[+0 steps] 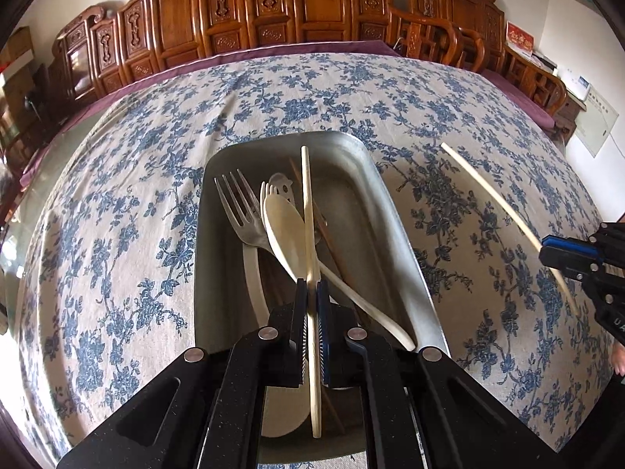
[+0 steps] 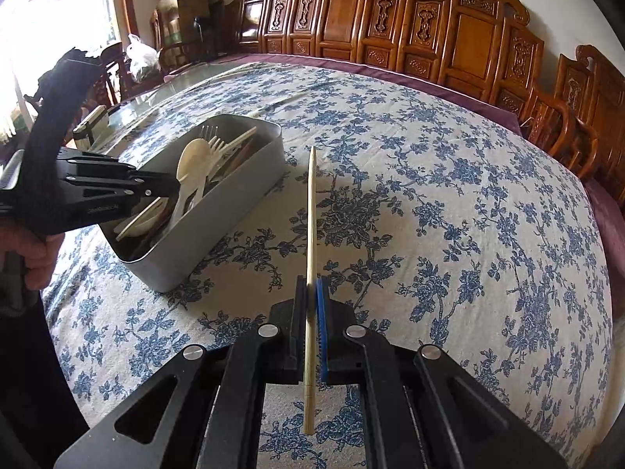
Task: Organize utensils
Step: 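Carry the chopstick in the left tool over the grey tray, then open the left tool to drop the chopstick into the tray while the right tool carries its chopstick over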
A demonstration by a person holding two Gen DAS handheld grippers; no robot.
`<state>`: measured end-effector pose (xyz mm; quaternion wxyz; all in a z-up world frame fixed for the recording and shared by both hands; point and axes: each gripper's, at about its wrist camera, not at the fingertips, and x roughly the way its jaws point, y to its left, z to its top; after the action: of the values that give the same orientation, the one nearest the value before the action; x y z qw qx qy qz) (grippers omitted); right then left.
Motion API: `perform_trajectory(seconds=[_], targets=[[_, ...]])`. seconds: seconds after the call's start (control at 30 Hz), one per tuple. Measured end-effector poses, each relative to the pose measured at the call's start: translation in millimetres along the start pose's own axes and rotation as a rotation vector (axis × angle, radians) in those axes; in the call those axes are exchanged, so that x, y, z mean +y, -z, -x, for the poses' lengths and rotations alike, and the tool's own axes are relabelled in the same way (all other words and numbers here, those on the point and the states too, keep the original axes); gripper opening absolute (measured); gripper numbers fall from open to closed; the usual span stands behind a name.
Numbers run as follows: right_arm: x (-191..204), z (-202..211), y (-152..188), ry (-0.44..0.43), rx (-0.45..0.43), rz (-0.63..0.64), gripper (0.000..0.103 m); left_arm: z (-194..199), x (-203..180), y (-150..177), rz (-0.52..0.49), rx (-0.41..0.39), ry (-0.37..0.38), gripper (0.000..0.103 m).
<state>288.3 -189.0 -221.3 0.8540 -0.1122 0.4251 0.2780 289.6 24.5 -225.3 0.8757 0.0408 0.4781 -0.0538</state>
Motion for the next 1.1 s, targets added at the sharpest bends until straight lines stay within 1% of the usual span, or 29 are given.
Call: perform_trajectory(seconds=[0.37,0.73,0.83,1.0,1.03,1.1], targets=[[14,7,-8,-0.015,-0.030,0.015,0.006,-2,3,2,0.006,-0.006,0.031,0.005],[25,9,-18,-0.001,-0.042,0.014,0.006,14,25,7,0.076,-0.045,0.065,0.005],[32,8,-24,0.011,-0.041,0.028,0.006,19,28,6,0.082,-0.061,0.072,0.012],[41,6,-36,0.011,-0.049,0.019,0.006,25,33,4,0.085,-0.085,0.073,0.018],[42,6,-38,0.008,-0.050,0.013,0.006,26,35,3,0.085,-0.089,0.070,0.022],[47,2,-44,-0.005,-0.052,-0.009,0.006,29,39,2,0.091,-0.100,0.065,0.027]])
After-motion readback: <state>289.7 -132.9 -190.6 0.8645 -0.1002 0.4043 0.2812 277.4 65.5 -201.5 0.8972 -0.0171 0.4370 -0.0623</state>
